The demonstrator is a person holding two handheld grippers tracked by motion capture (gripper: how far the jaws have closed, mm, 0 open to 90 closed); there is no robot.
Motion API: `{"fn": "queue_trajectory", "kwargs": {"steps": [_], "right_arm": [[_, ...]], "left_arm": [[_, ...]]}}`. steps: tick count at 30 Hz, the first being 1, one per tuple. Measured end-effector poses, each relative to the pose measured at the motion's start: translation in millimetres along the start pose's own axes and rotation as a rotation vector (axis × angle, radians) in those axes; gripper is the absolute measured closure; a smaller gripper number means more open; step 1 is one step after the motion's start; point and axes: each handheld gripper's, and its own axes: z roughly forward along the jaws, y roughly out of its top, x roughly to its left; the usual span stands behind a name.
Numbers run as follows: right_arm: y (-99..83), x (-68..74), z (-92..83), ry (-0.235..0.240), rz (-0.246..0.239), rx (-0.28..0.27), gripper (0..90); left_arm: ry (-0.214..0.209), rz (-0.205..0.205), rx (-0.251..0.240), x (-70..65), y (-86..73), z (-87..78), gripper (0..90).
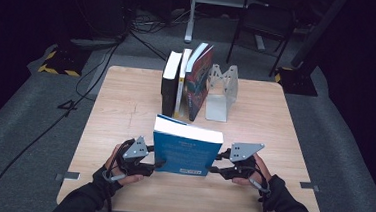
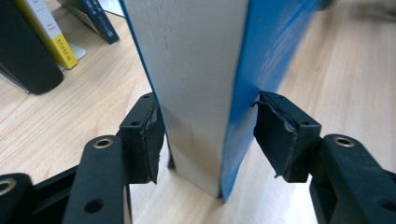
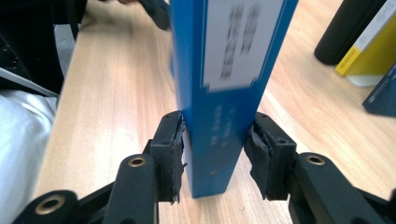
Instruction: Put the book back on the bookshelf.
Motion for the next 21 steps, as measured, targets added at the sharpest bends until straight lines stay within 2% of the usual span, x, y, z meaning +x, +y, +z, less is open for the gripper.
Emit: {"fn": "queue_trajectory", "kwargs": {"steps": [5, 6, 8, 11, 13, 17, 21], "right_arm": [[22.6, 6.9, -11.2, -0.087, -0.011, -0.074, 54.2], [22.6, 6.9, -11.2, -0.087, -0.011, -0.074, 54.2], [30.5, 8.9, -15.5, -0.092, -0.008, -0.113, 54.4], [39.2, 14.2, -23.1, -0.127, -0.023, -0.144, 54.8], [42.6, 14.8, -27.9, -0.151, -0.015, -0.149, 54.8], [48.2, 14.6, -36.8, -0.164, -0.006, -0.17, 54.8], [57.8, 17.0, -42.0, -0.201, -0.002, -0.152, 54.9]], "left_arm": [[0.004, -0.009, -0.011, 3.1, 3.9, 7.4, 40.2], [0.004, -0.009, -0.011, 3.1, 3.9, 7.4, 38.9], [0.0, -0.006, -0.012, 5.3, 7.8, 14.1, 37.0], [-0.018, 0.001, -0.017, 9.4, 12.9, 22.9, 34.2], [-0.03, 0.007, -0.014, 10.4, 16.4, 27.8, 34.1], [-0.056, 0.021, -0.012, 11.6, 22.6, 36.6, 33.6], [-0.068, 0.034, -0.003, 12.1, 30.5, 47.7, 30.1]]}}
